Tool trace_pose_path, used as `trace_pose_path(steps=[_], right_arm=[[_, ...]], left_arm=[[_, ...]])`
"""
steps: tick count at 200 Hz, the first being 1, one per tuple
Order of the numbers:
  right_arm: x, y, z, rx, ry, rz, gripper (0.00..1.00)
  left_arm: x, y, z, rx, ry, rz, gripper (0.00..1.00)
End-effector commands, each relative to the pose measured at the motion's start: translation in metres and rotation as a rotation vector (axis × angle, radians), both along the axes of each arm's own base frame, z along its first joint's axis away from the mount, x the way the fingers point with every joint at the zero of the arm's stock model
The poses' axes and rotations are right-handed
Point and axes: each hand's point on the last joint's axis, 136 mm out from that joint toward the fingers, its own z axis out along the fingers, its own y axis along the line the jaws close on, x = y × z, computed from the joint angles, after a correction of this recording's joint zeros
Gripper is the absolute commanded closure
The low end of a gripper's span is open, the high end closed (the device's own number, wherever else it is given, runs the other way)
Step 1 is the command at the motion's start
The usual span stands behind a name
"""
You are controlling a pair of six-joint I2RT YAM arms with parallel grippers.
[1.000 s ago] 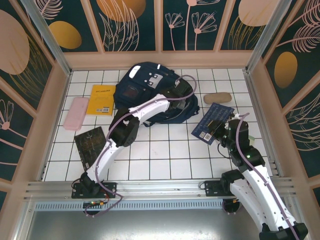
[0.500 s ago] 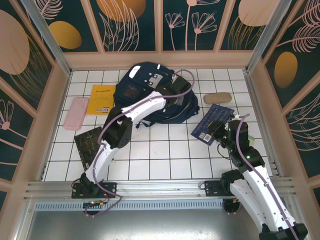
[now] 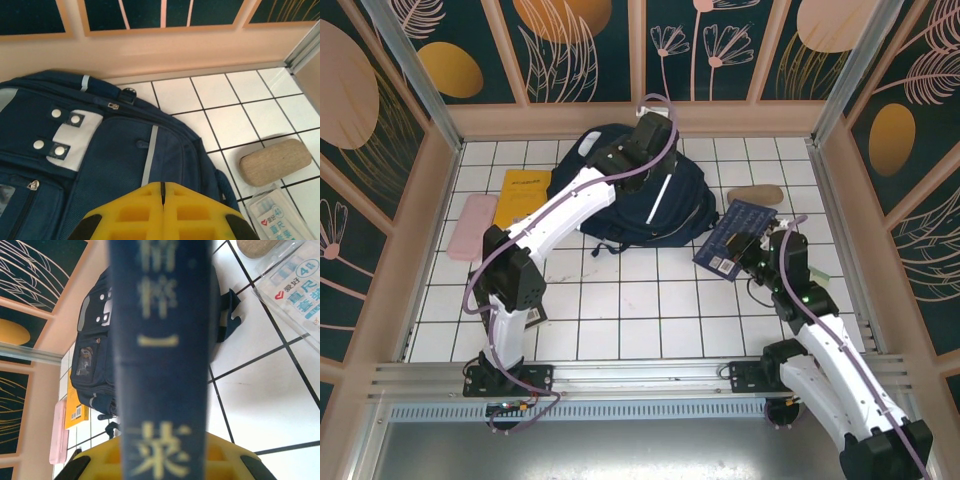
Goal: Pack books, pencil case, and school supplies into a backpack
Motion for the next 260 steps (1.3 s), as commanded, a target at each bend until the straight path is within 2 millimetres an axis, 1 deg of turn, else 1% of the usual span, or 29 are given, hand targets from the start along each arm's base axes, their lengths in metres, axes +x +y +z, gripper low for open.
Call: trace_pose_path(steps=[1, 11, 26, 31, 48, 61, 86, 102, 119, 135, 150, 175, 201, 223, 244, 260], right_arm=[[0.011, 0.002, 0.017, 0.018, -0.090, 0.007, 1.00], [0.012, 0.002, 0.016, 0.016, -0.091, 0.011, 1.00], [0.013, 0.001, 0.016, 0.020, -0.087, 0.015, 1.00], [0.013, 0.001, 0.016, 0.022, -0.087, 0.018, 1.00], [0.012, -0.001, 0.015, 0.020, -0.082, 0.022, 1.00], [0.012, -0.002, 0.015, 0.016, -0.075, 0.021, 1.00], [0.010, -0.006, 0.018, 0.009, -0.073, 0.014, 1.00], [0.008, -0.009, 0.017, 0.009, -0.066, 0.010, 1.00], [0.007, -0.010, 0.013, 0.011, -0.052, 0.006, 1.00], [0.005, -0.012, 0.011, 0.014, -0.044, 0.001, 1.00], [0.005, -0.013, 0.009, 0.017, -0.040, -0.004, 1.00], [0.005, -0.014, 0.009, 0.020, -0.037, -0.009, 1.00], [0.006, -0.015, 0.009, 0.026, -0.036, -0.011, 1.00], [0.007, -0.014, 0.007, 0.029, -0.032, -0.011, 1.00], [0.007, -0.015, 0.006, 0.034, -0.030, -0.012, 1.00], [0.008, -0.014, 0.005, 0.039, -0.029, -0.013, 1.00]], left_arm=[[-0.006, -0.004, -0.012, -0.008, 0.044, -0.037, 0.99], [-0.006, -0.009, -0.024, 0.005, 0.069, -0.063, 0.86], [-0.003, -0.015, -0.046, 0.037, 0.097, -0.082, 0.78], [-0.001, -0.017, -0.053, 0.049, 0.105, -0.088, 0.73], [0.005, -0.026, -0.080, 0.084, 0.142, -0.102, 0.68], [0.010, -0.034, -0.101, 0.104, 0.171, -0.121, 0.61], [0.019, -0.044, -0.133, 0.140, 0.197, -0.130, 0.60], [0.024, -0.048, -0.149, 0.159, 0.207, -0.131, 0.56], [0.027, -0.052, -0.162, 0.182, 0.208, -0.133, 0.52], [0.028, -0.054, -0.172, 0.213, 0.202, -0.129, 0.46], [0.029, -0.053, -0.184, 0.252, 0.205, -0.117, 0.46], [0.033, -0.040, -0.206, 0.336, 0.214, -0.071, 0.46], [0.032, -0.032, -0.232, 0.418, 0.232, -0.056, 0.46], [0.026, -0.029, -0.250, 0.491, 0.236, -0.062, 0.39], [0.024, -0.025, -0.256, 0.545, 0.227, -0.053, 0.38], [0.022, -0.026, -0.253, 0.544, 0.229, -0.059, 0.27]])
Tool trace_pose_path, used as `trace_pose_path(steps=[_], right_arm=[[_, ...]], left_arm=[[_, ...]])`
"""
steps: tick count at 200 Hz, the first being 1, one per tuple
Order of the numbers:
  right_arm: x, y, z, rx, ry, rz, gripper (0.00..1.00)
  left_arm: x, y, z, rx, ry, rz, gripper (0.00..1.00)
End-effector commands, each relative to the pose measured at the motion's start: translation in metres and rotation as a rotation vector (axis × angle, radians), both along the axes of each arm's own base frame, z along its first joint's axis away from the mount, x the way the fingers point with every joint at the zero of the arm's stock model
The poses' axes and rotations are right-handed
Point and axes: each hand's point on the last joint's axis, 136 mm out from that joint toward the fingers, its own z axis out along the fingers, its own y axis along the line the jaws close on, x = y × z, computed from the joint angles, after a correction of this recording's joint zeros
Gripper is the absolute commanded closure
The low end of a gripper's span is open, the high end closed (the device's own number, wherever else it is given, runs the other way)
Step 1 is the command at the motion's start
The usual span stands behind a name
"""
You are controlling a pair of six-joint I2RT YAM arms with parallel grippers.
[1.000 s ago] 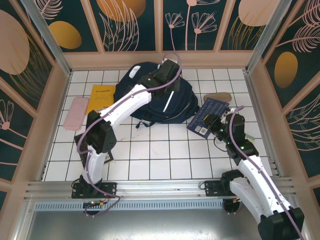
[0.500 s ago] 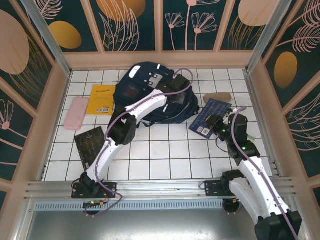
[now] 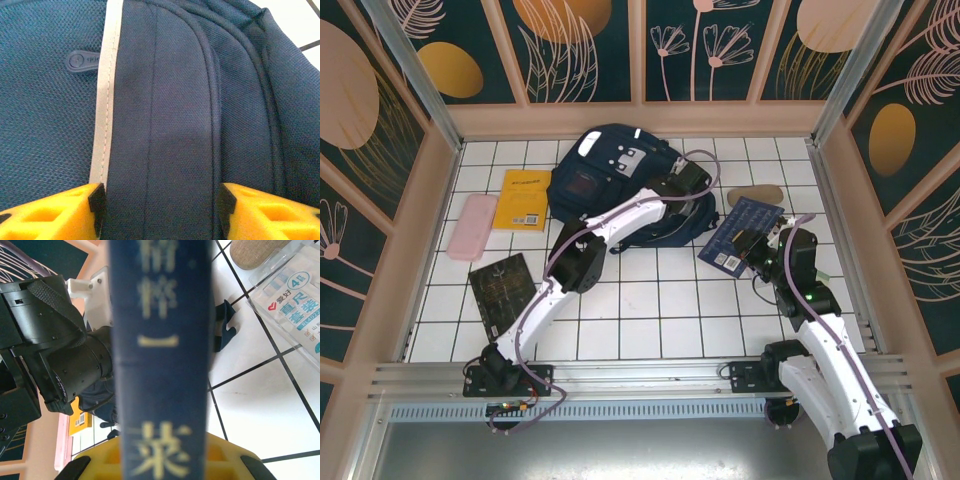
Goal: Pack books, pencil case, and school supplies into a backpack
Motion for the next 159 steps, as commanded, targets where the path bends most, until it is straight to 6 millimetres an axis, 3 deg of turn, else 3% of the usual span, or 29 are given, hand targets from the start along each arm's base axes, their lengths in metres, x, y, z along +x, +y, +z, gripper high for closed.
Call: trace_pose_path(steps=[1, 29, 46, 61, 77, 93, 100, 118, 159], right_arm=[[0.002, 0.000, 0.003, 0.017, -0.024, 0.004, 1.00], [0.002, 0.001, 0.002, 0.030, -0.023, 0.002, 1.00], [0.002, 0.002, 0.001, 0.036, -0.021, 0.005, 1.00], [0.002, 0.002, 0.000, 0.036, -0.018, 0.004, 1.00], [0.001, 0.001, 0.000, 0.034, -0.019, 0.003, 1.00], [0.001, 0.001, 0.000, 0.034, -0.019, 0.003, 1.00], [0.001, 0.001, 0.000, 0.035, -0.018, 0.002, 1.00], [0.001, 0.002, 0.002, 0.041, -0.025, 0.005, 1.00], [0.006, 0.007, 0.006, 0.087, -0.055, 0.014, 1.00]], left_arm=[[-0.011, 0.021, -0.034, 0.154, 0.067, -0.011, 0.27], [-0.018, 0.014, -0.025, 0.104, 0.081, -0.030, 0.27], [-0.018, 0.019, -0.032, 0.135, 0.079, -0.025, 0.27], [-0.018, 0.028, -0.041, 0.190, 0.079, -0.012, 0.35], [-0.016, 0.036, -0.045, 0.236, 0.069, -0.003, 0.52], [-0.013, 0.040, -0.038, 0.259, 0.041, 0.012, 0.88], [-0.011, 0.040, -0.030, 0.254, 0.026, 0.020, 1.00], [-0.007, 0.037, 0.002, 0.204, -0.019, 0.038, 1.00], [-0.006, 0.031, 0.107, 0.032, -0.145, 0.042, 1.00]])
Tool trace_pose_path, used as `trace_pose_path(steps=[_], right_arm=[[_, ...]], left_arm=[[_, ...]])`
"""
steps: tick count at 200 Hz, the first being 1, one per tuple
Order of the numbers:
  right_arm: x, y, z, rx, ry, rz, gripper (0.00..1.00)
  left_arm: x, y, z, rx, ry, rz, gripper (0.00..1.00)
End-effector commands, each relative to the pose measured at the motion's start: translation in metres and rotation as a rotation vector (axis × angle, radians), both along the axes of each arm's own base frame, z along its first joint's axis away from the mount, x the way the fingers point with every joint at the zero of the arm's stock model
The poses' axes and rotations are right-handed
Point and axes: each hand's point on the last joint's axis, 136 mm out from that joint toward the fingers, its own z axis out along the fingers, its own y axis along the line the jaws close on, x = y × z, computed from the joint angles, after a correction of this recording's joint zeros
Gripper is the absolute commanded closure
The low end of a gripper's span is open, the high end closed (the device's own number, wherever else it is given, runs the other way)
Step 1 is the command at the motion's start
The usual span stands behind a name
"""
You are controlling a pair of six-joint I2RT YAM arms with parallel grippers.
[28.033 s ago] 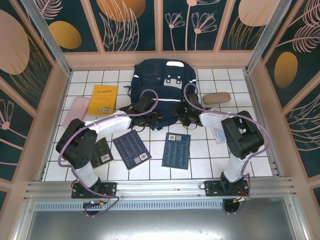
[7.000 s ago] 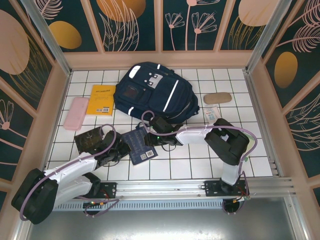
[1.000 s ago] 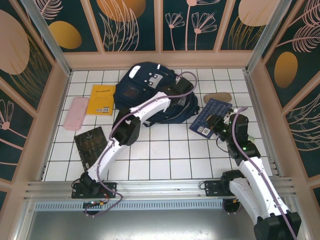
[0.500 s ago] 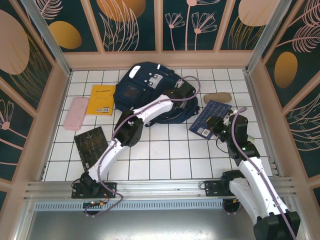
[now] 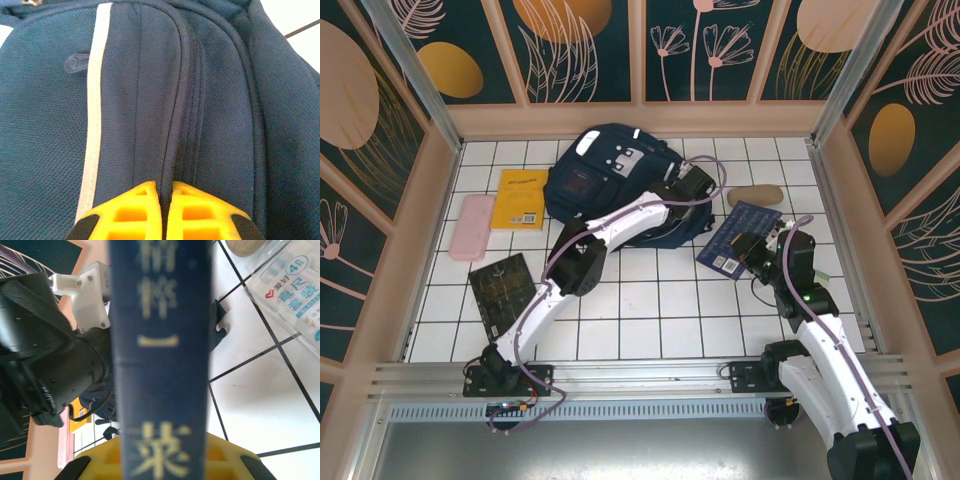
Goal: Pack books, pencil case, and school supplies into a backpack
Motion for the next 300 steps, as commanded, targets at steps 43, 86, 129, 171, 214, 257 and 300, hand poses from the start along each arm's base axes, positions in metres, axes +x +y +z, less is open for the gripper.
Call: trace_pose_path(steps=[43, 86, 129, 171, 214, 257, 300], right_arm=[[0.022, 0.017, 0.029, 0.147, -0.155, 0.046, 1.00], [0.045, 0.028, 0.044, 0.255, -0.251, 0.064, 1.00], [0.078, 0.060, 0.050, 0.309, -0.280, 0.145, 1.00], [0.118, 0.112, 0.039, 0.381, -0.250, 0.217, 1.00], [0.165, 0.180, 0.018, 0.401, -0.179, 0.259, 1.00], [0.220, 0.228, -0.016, 0.401, -0.103, 0.231, 1.00], [0.278, 0.260, -0.060, 0.353, -0.005, 0.194, 0.96]], left_arm=[[-0.004, 0.036, 0.168, -0.194, -0.174, 0.045, 1.00], [-0.013, 0.052, 0.229, -0.381, -0.182, 0.003, 1.00], [-0.017, 0.070, 0.272, -0.567, -0.177, -0.041, 1.00], [-0.017, 0.073, 0.284, -0.634, -0.172, -0.037, 1.00], [-0.015, 0.071, 0.288, -0.672, -0.164, -0.032, 1.00], [-0.017, 0.071, 0.296, -0.693, -0.169, -0.037, 1.00], [-0.020, 0.071, 0.303, -0.716, -0.171, -0.042, 1.00]])
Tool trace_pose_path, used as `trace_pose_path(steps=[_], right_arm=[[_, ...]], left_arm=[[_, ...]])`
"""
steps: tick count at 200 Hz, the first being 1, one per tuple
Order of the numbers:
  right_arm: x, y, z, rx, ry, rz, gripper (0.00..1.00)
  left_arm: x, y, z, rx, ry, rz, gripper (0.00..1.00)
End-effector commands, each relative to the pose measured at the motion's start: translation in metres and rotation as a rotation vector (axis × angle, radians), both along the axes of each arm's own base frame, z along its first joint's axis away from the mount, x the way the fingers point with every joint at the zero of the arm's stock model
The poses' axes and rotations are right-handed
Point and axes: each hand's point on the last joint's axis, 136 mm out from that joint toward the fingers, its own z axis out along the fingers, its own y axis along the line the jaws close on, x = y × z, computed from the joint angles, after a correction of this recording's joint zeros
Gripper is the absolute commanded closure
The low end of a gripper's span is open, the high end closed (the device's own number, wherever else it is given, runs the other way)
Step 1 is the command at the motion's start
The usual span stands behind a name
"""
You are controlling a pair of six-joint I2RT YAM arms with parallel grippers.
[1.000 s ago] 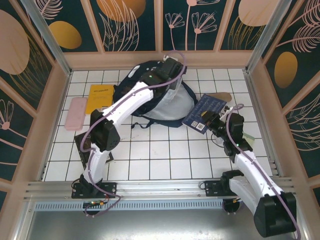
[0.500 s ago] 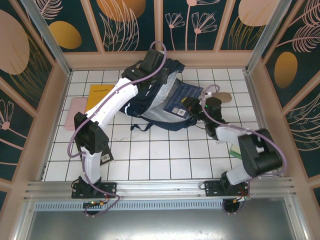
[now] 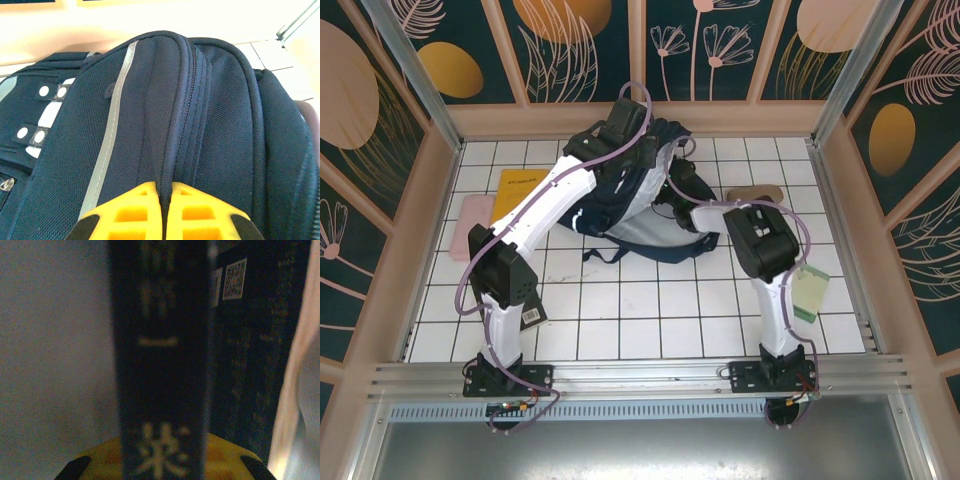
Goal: Pack books, pencil case, and school supplies into a backpack
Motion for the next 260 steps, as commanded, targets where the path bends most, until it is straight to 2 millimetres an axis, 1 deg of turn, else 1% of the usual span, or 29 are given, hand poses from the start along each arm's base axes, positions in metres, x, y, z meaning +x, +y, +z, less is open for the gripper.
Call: trace_pose_path(steps=[1, 14, 21, 34, 39, 46, 65, 79, 82, 86, 92, 95, 105, 117, 144, 156, 177, 200, 209, 224, 246, 247, 260], right_arm=[[0.028, 0.012, -0.009, -0.011, 0.034, -0.031, 0.95], [0.042, 0.024, -0.016, -0.033, 0.051, -0.010, 0.85], [0.047, 0.030, -0.020, -0.056, 0.066, 0.006, 0.77], [0.052, 0.039, -0.022, -0.099, 0.092, 0.031, 0.57], [0.052, 0.041, -0.022, -0.116, 0.102, 0.039, 0.51], [0.050, 0.041, -0.018, -0.132, 0.096, 0.046, 0.45], [0.041, 0.036, -0.006, -0.148, 0.081, 0.044, 0.35], [0.035, 0.030, 0.002, -0.162, 0.068, 0.049, 0.33], [0.034, 0.028, 0.004, -0.169, 0.068, 0.048, 0.31], [0.033, 0.026, 0.002, -0.182, 0.075, 0.046, 0.30], [0.031, 0.022, 0.003, -0.201, 0.082, 0.046, 0.30], [0.030, 0.021, 0.007, -0.206, 0.075, 0.047, 0.29], [0.025, 0.016, 0.011, -0.224, 0.070, 0.049, 0.29], [0.019, 0.005, 0.014, -0.242, 0.065, 0.036, 0.27], [0.003, -0.019, 0.022, -0.247, 0.049, 0.020, 0.26], [-0.006, -0.032, 0.025, -0.250, 0.051, 0.013, 0.25], [-0.027, -0.054, 0.032, -0.254, 0.048, 0.011, 0.25], [-0.054, -0.080, 0.045, -0.308, 0.027, -0.016, 0.26], [-0.063, -0.090, 0.049, -0.335, 0.020, -0.032, 0.26], [-0.083, -0.108, 0.055, -0.379, 0.007, -0.056, 0.27], [-0.111, -0.133, 0.053, -0.441, 0.025, -0.094, 0.30], [-0.111, -0.133, 0.053, -0.441, 0.025, -0.094, 0.30], [-0.130, -0.144, 0.051, -0.454, 0.029, -0.106, 0.31]], left_arm=[[0.000, -0.002, 0.095, -0.206, -0.182, 0.010, 1.00], [-0.001, -0.001, 0.097, -0.205, -0.185, 0.010, 1.00], [-0.001, 0.000, 0.095, -0.201, -0.184, 0.015, 1.00], [0.000, 0.001, 0.093, -0.196, -0.183, 0.019, 1.00], [0.002, 0.002, 0.093, -0.195, -0.184, 0.023, 1.00], [0.003, 0.002, 0.092, -0.191, -0.185, 0.026, 1.00], [0.008, 0.007, 0.088, -0.173, -0.185, 0.053, 1.00], [0.013, 0.013, 0.084, -0.150, -0.181, 0.083, 1.00], [0.014, 0.014, 0.083, -0.147, -0.181, 0.087, 1.00], [0.015, 0.015, 0.081, -0.141, -0.178, 0.091, 1.00], [0.016, 0.016, 0.079, -0.138, -0.175, 0.094, 1.00], [0.017, 0.016, 0.077, -0.136, -0.173, 0.095, 1.00], [0.020, 0.017, 0.075, -0.132, -0.171, 0.097, 1.00], [0.022, 0.018, 0.071, -0.125, -0.168, 0.099, 1.00], [0.027, 0.021, 0.061, -0.107, -0.157, 0.115, 1.00], [0.028, 0.021, 0.056, -0.098, -0.147, 0.114, 1.00], [0.029, 0.019, 0.044, -0.088, -0.129, 0.105, 1.00], [0.029, 0.017, 0.030, -0.078, -0.118, 0.093, 1.00], [0.029, 0.016, 0.022, -0.068, -0.108, 0.086, 1.00], [0.029, 0.014, 0.002, -0.049, -0.082, 0.078, 1.00], [0.028, 0.013, -0.031, -0.017, -0.031, 0.068, 1.00], [0.027, 0.013, -0.035, -0.012, -0.023, 0.068, 1.00], [0.024, 0.011, -0.055, -0.009, 0.012, 0.053, 1.00]])
